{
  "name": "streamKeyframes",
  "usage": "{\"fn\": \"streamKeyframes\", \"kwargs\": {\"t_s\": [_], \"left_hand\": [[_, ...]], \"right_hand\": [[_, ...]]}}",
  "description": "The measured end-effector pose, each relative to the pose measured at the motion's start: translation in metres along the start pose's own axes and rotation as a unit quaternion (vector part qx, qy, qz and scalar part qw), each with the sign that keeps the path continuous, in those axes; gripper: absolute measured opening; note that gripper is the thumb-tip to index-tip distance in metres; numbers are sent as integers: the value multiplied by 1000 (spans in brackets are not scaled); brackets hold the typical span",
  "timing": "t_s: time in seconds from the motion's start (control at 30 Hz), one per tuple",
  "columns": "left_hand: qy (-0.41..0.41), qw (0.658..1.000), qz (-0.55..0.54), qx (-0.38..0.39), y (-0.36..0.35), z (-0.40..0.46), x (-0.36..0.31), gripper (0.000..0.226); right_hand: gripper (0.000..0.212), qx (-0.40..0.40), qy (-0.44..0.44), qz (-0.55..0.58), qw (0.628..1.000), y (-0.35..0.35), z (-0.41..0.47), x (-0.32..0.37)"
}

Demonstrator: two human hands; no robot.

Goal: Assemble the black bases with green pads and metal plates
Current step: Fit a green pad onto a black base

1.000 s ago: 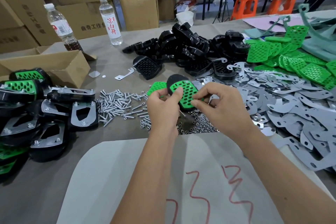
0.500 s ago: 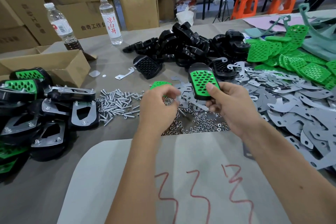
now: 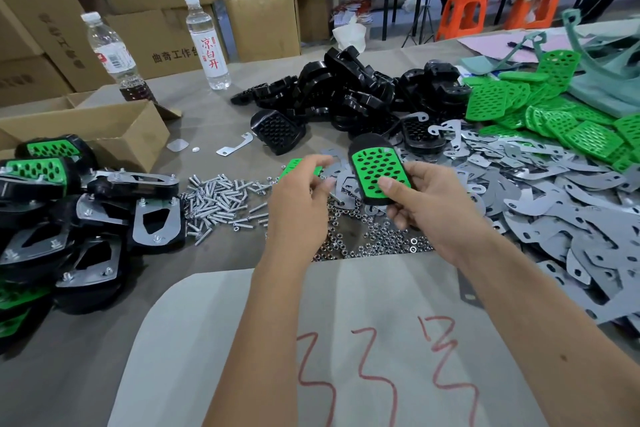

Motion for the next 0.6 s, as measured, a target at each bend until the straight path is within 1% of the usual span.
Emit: {"fn": "streamKeyframes", "kwargs": {"t_s": [0.07, 0.13, 0.2, 0.27, 0.37, 0.5, 0.6], "left_hand": [[-13, 999, -8, -37, 1, 1, 0, 22], [6, 995, -36, -88, 3, 1, 2, 18], [48, 984, -112, -133, 4, 2, 6, 15], [81, 965, -190, -161, 4, 2, 10, 17], [89, 953, -232, -176, 3, 1, 11, 14], [71, 962, -200, -170, -3, -1, 7, 13], [70, 961, -201, -176, -4, -1, 6, 13]], "right_hand": [[15, 19, -5, -15, 1000, -5, -1, 0], [19, 42, -11, -19, 999, -9, -3, 0], [20, 64, -16, -26, 997, -10, -5, 1], [19, 75, -16, -31, 997, -11, -7, 2], [21, 79, -3, -54, 995, -13, -10, 4], [23, 88, 24, -81, 993, -17, -12, 5], [24, 90, 36, -87, 991, -16, -12, 6]]}}
Point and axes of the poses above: each hand's wrist, its own z-axis towards the middle knuckle, its own y-axis out of the back of the hand, x = y × z, the point moved 2 cm from there along z, towards the middle knuckle, and after that the axes turned 3 degrees about -y, right-handed, at the moved point
